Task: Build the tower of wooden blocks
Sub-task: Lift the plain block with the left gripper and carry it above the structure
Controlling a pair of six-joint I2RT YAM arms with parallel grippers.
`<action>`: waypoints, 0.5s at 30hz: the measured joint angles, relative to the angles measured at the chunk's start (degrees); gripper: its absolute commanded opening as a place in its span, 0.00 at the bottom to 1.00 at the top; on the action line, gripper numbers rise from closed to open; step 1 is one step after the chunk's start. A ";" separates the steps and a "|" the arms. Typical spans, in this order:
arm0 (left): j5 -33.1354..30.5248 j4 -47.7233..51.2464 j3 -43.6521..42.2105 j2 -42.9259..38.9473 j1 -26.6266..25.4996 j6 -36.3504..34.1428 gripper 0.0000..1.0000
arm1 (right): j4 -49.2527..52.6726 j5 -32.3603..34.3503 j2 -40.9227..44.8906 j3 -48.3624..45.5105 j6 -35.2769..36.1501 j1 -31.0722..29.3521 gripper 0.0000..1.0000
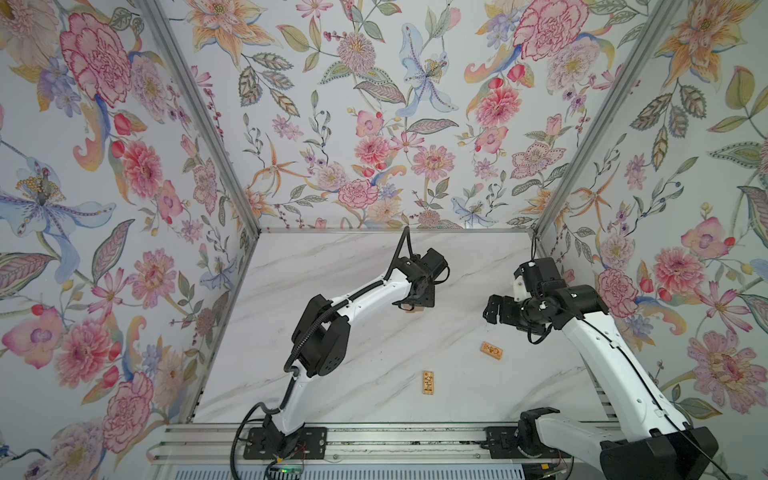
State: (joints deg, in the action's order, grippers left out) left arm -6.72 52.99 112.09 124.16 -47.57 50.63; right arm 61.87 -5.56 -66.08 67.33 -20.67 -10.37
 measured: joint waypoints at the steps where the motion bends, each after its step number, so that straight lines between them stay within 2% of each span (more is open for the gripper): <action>1: -0.22 0.61 1.31 0.74 0.00 0.26 0.66 | -0.15 -0.42 0.00 -0.09 0.57 1.05 0.99; 8: -1.79 4.11 5.53 3.96 0.00 2.32 0.66 | -1.22 -3.63 -0.04 -0.28 3.72 7.21 0.99; 15: -2.75 5.27 6.95 5.07 0.00 3.91 0.67 | -1.68 -5.55 -0.46 -0.28 4.66 7.69 0.99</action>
State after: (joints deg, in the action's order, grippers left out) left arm -9.47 58.26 119.04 129.23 -47.57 54.54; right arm 60.18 -11.11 -66.54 67.05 -16.01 -2.68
